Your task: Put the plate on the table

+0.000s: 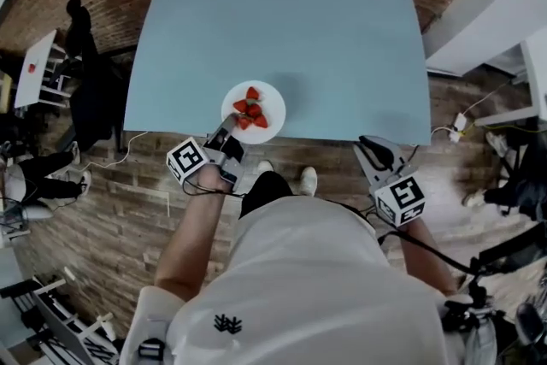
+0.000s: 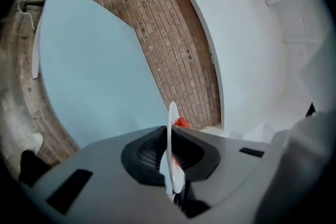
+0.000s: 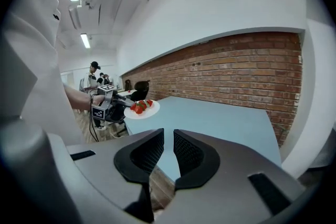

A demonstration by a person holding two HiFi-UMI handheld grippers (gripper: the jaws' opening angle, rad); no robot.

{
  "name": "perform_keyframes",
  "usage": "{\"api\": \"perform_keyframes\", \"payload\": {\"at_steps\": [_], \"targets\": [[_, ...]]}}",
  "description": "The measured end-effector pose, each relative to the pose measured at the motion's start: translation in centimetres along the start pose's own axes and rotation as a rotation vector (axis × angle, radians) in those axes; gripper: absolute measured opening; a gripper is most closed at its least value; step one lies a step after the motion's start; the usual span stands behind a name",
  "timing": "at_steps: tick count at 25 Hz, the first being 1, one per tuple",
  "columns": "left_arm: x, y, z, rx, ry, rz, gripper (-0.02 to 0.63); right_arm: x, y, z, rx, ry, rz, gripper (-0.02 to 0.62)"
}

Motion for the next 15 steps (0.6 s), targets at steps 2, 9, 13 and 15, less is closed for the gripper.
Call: {"api": "perform_keyframes", "payload": {"at_steps": [2,9,13,15], "targets": [[0.7,3.3,0.4,-0.008,0.005,0.028,0.018,0.2,-0.1,-1.8,-0.044,0.025,0.004,0.060],[3.6,14.6,3.4,-0.073,0.012,0.127,0.018,1.3,0.6,-6.3,-0.193,0.109,0.012,0.060],[4.9,19.8,6.4,-0.072,0.025,0.191,0.018,2.7,1.5,-7.1,-0.277,0.146,0.010,0.060],[5.5,22.2,7.8,-0.074,0.034,0.222,0.018,3.4,2.3,-7.0,-0.311,0.157,0.015,0.060]]}}
Point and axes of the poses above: the fingertips, and each gripper's own axes: y forward along the fingers, z to its left, x out of its top, the point moved 1 cm from there along -y, backward along the fingers, and after that the axes turned 13 degrees about y, right-handed, at the moved point
